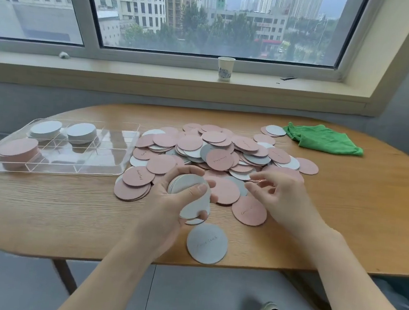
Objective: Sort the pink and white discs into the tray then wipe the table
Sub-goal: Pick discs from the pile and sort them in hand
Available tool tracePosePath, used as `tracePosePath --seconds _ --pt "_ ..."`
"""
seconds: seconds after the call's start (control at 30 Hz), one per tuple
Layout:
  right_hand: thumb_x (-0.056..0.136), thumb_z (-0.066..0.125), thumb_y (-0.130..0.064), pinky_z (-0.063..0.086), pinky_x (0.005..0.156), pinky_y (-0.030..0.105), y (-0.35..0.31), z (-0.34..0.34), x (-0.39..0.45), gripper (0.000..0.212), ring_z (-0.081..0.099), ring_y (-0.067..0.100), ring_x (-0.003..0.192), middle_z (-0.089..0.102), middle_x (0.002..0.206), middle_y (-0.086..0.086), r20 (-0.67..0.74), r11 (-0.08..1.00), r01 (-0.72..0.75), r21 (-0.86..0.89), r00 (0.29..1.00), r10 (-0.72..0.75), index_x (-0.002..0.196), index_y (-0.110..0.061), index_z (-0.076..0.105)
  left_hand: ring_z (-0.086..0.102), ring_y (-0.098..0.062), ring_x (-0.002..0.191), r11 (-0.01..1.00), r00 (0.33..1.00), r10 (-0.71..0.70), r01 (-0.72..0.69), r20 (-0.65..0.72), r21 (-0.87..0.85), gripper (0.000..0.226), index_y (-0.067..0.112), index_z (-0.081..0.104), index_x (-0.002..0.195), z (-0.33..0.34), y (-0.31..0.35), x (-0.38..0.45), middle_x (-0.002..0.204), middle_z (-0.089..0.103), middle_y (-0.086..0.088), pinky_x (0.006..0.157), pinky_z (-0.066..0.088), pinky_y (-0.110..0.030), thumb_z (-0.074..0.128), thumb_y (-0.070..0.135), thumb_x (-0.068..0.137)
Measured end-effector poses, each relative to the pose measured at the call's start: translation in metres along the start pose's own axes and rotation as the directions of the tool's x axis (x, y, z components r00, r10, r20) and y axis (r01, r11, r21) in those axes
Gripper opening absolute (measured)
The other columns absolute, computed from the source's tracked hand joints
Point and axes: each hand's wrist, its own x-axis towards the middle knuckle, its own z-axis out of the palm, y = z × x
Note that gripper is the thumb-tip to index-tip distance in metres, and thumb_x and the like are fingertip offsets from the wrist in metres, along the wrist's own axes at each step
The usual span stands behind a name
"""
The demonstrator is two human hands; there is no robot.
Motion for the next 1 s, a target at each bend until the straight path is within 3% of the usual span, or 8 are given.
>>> tracePosePath --seconds 0.1,0.33,0.47,0.6,0.7,0.8,1.0 --pt "0.088 0.076 -0.036 0.054 0.091 0.038 0.019 -0.012 0.004 0.03 0.064 0.01 0.097 0.072 0.107 -0.008 -0.026 0.997 -0.022 -0.068 0.999 0.02 0.113 -0.018 0.074 0.069 -0.033 0.084 1.0 0.999 -0.015 0.015 0.041 0.006 0.028 0.013 0.07 0.103 0.008 -0.011 0.005 0.107 0.073 -0.022 0.054 0.048 -0.033 0.078 0.001 0.079" --pt "0.088 0.073 -0.047 0.05 0.09 0.035 0.026 -0.014 0.023 0.04 0.061 0.014 0.103 0.067 0.11 -0.007 0.042 0.987 -0.084 -0.136 0.995 0.091 0.119 -0.023 0.071 0.071 -0.035 0.086 0.998 0.999 -0.038 0.037 0.016 0.045 0.028 0.016 0.073 0.102 0.009 -0.026 0.011 0.109 0.073 -0.024 0.055 0.053 -0.033 0.078 0.005 0.077" --pt "0.087 0.075 -0.044 0.048 0.086 0.032 0.024 -0.009 0.04 0.034 0.06 0.014 0.098 0.064 0.1 -0.007 0.006 0.994 -0.07 -0.078 0.997 0.071 0.114 -0.022 0.073 0.071 -0.035 0.086 0.998 1.0 -0.022 0.022 0.005 0.061 0.029 0.017 0.074 0.101 0.009 -0.029 0.01 0.109 0.073 -0.026 0.055 0.054 -0.032 0.079 0.004 0.076" --pt "0.084 0.079 -0.039 0.041 0.072 0.02 0.028 0.004 0.048 0.023 0.058 0.01 0.091 0.066 0.095 -0.007 0.101 0.994 -0.095 -0.045 0.99 0.099 0.102 -0.025 0.075 0.071 -0.035 0.085 0.999 1.0 -0.019 0.019 0.004 0.043 0.029 0.015 0.074 0.102 0.01 -0.029 0.009 0.108 0.072 -0.025 0.054 0.053 -0.032 0.078 0.003 0.075" --pt "0.08 0.083 -0.035 0.049 0.081 0.024 0.036 0.009 0.05 0.018 0.061 0.007 0.09 0.07 0.098 -0.006 0.136 0.994 -0.107 -0.007 0.985 0.107 0.093 -0.024 0.078 0.071 -0.035 0.084 0.999 1.0 -0.025 0.024 0.002 0.038 0.03 0.014 0.072 0.104 0.009 -0.029 0.01 0.108 0.072 -0.026 0.055 0.054 -0.032 0.077 0.003 0.076" --pt "0.078 0.086 -0.028 0.046 0.085 0.02 0.039 0.011 0.051 0.014 0.061 0.004 0.092 0.07 0.102 -0.007 0.132 0.993 -0.102 0.062 0.987 0.093 0.089 -0.025 0.079 0.071 -0.035 0.085 0.999 1.0 -0.025 0.025 0.002 0.039 0.029 0.016 0.074 0.103 0.009 -0.03 0.01 0.11 0.072 -0.027 0.056 0.055 -0.033 0.077 0.003 0.077" --pt "0.078 0.086 -0.026 0.048 0.093 0.025 0.042 0.02 0.055 0.017 0.063 0.008 0.096 0.068 0.102 -0.009 0.105 0.991 -0.11 0.077 0.989 0.102 0.094 -0.022 0.081 0.071 -0.035 0.087 0.999 1.0 -0.023 0.023 0.002 0.035 0.029 0.018 0.075 0.101 0.009 -0.03 0.01 0.11 0.073 -0.026 0.057 0.055 -0.034 0.078 0.003 0.076"
